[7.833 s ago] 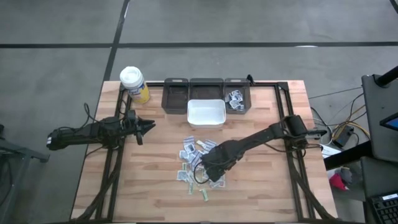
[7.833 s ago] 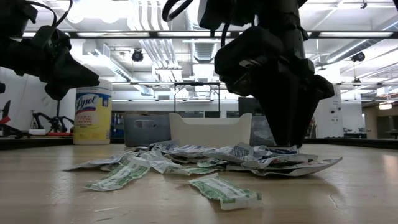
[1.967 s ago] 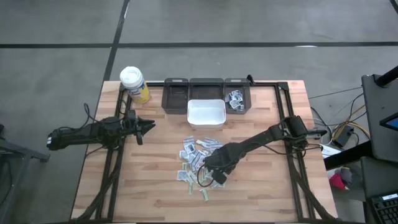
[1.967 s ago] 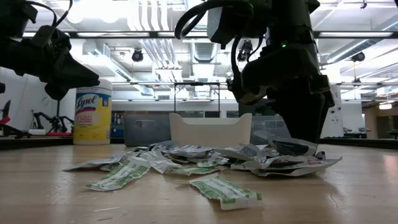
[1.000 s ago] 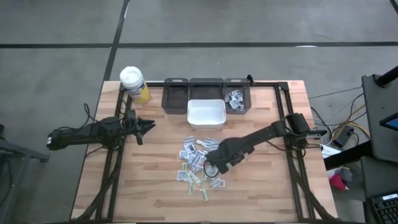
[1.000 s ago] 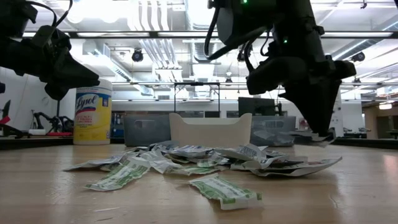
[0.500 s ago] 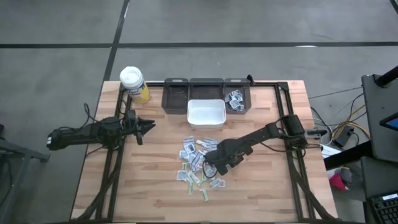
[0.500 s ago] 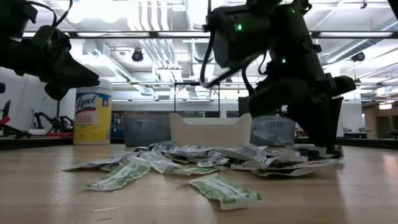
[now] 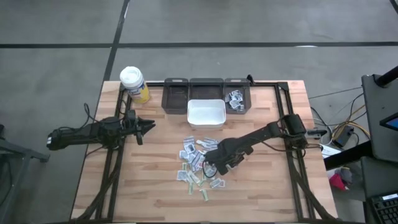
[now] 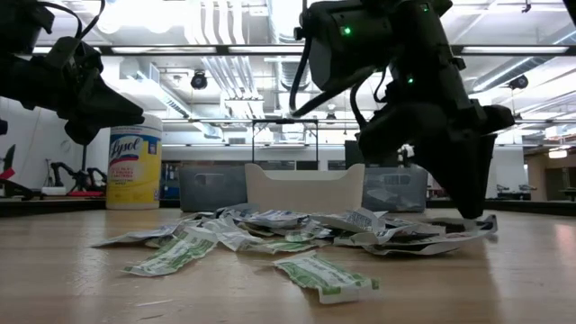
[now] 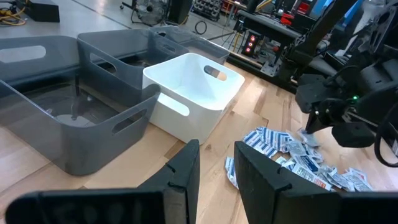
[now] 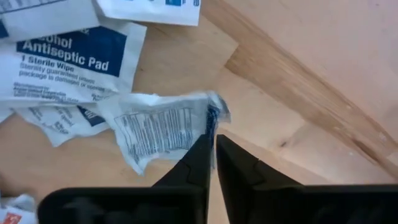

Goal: Pick & Place First Aid Supplies
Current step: Put the blue alcohol pad into the right black bin

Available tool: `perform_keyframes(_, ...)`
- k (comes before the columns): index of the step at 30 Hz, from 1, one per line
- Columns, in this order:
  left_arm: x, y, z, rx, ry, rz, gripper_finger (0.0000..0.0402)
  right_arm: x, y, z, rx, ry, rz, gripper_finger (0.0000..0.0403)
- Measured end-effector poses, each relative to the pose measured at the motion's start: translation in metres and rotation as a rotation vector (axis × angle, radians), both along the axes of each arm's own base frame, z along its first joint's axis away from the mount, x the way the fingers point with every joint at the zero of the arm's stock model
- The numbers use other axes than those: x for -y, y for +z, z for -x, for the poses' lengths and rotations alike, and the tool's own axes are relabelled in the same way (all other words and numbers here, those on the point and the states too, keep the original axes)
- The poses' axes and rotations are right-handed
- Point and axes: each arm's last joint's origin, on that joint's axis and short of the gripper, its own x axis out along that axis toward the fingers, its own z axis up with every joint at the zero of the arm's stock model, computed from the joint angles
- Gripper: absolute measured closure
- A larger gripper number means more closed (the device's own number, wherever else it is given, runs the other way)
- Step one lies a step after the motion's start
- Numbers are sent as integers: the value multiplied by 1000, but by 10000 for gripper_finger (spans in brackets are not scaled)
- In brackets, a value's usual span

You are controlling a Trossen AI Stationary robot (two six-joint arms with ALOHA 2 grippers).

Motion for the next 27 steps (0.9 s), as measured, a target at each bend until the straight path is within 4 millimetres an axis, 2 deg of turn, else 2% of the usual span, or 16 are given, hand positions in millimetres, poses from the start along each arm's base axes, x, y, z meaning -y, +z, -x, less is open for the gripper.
perform_keyframes(8,0,0,0,0,0,0,307,1,1,1,-1,1,4,290)
perform_keyframes(14,0,0,0,0,0,0,307,-3,12,-8,51,16,-42,236)
perform_keyframes(19,0,0,0,0,0,0,307,-10,16,-15,126,49,-59,223)
perform_keyframes(27,0,0,0,0,0,0,307,-10,7,-16,121,69,-58,235)
